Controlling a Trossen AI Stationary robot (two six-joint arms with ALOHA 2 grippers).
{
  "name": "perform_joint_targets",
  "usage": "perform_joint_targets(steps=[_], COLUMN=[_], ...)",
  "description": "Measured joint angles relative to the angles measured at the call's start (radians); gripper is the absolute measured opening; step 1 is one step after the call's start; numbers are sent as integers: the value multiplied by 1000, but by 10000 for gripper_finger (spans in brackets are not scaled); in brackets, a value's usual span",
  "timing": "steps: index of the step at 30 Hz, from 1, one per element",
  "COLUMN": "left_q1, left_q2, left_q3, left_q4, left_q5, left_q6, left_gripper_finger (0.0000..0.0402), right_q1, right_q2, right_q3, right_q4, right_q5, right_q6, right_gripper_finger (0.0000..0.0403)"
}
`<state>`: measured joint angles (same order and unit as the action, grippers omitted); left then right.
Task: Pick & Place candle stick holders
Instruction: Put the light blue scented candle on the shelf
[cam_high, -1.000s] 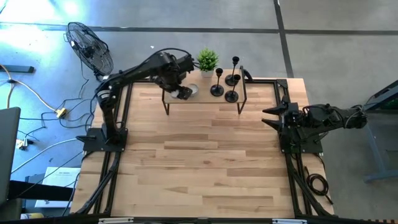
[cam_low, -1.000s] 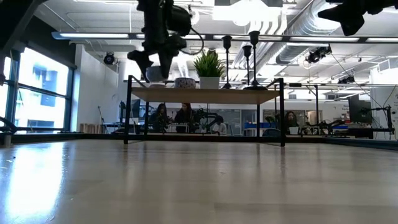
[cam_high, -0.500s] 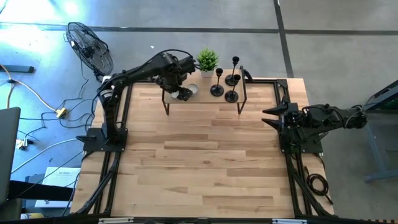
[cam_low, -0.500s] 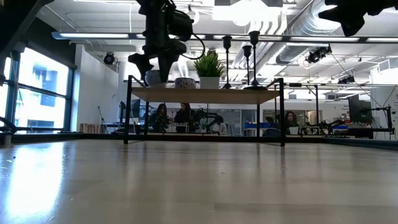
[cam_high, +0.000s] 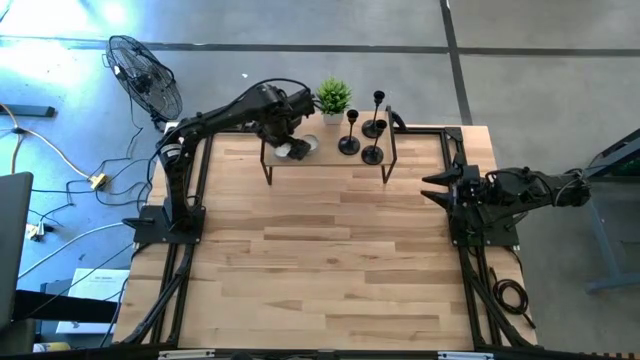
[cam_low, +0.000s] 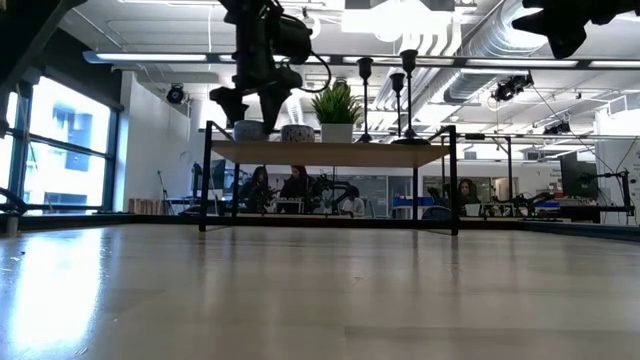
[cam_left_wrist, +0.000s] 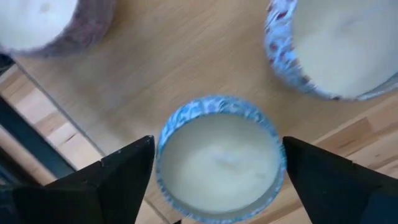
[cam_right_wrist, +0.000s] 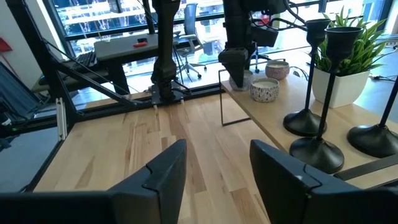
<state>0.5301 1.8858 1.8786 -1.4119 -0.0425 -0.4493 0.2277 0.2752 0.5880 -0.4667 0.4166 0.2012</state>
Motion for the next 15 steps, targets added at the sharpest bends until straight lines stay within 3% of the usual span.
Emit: perform_joint_targets(steps=[15], left_q1=[0], left_q2=[0], left_q3=[0], left_q4=[-47], left_q5=[18], left_q6=[0], left_gripper_finger=[327], right_q1=[0], right_q2=[0], right_q3=[0], right_q4=[0], right_q5=[8], right_q6=[0], right_gripper_finger=[162])
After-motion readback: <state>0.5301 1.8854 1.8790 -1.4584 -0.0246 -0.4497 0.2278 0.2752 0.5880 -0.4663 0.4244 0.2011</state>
